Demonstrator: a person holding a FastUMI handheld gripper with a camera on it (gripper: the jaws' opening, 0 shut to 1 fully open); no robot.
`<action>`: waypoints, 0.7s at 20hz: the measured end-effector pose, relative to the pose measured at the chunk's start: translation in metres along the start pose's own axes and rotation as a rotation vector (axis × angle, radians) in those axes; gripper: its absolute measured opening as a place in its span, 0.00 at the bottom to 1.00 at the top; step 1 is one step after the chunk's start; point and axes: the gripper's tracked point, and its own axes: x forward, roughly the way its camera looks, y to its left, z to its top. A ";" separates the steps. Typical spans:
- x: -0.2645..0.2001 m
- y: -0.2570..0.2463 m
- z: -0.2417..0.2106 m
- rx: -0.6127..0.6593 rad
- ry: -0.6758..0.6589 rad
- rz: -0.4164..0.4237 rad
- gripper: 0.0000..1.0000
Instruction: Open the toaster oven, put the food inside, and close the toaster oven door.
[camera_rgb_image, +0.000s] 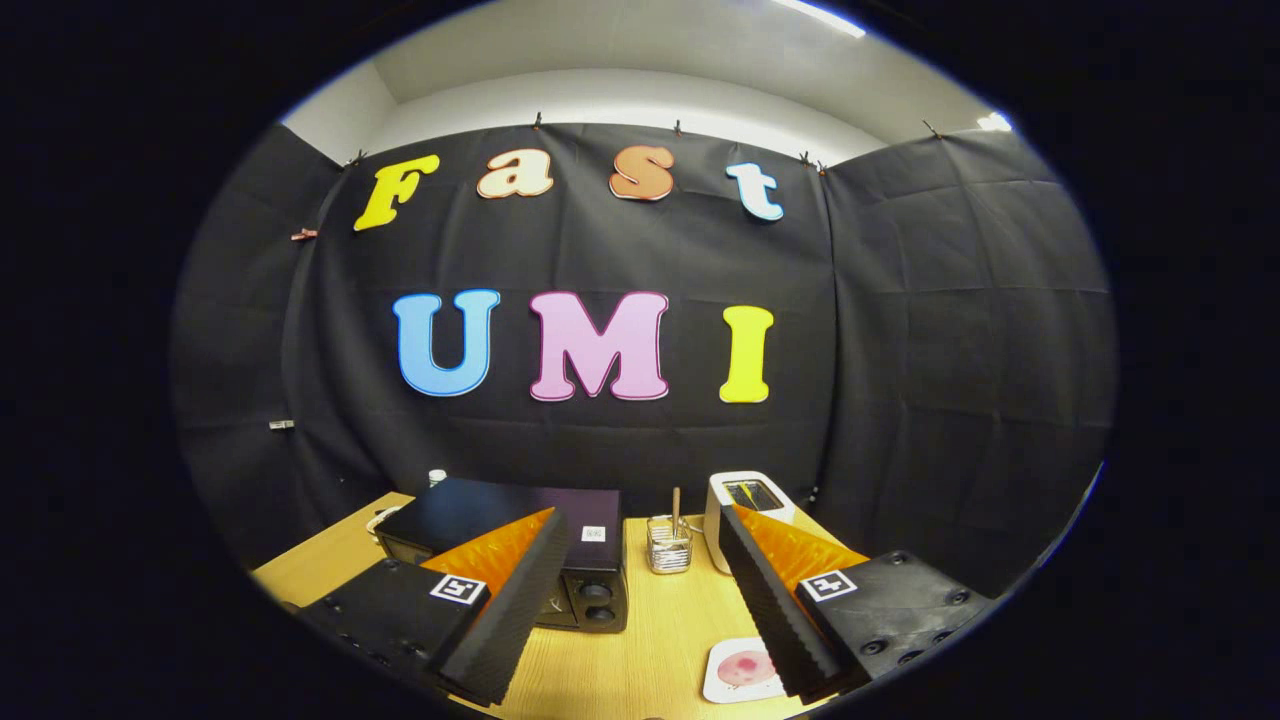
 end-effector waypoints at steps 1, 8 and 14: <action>0.003 0.004 -0.002 0.003 0.006 0.000 0.98; 0.032 0.081 -0.023 0.030 0.052 0.086 0.99; 0.067 0.155 -0.061 0.008 0.117 0.132 0.99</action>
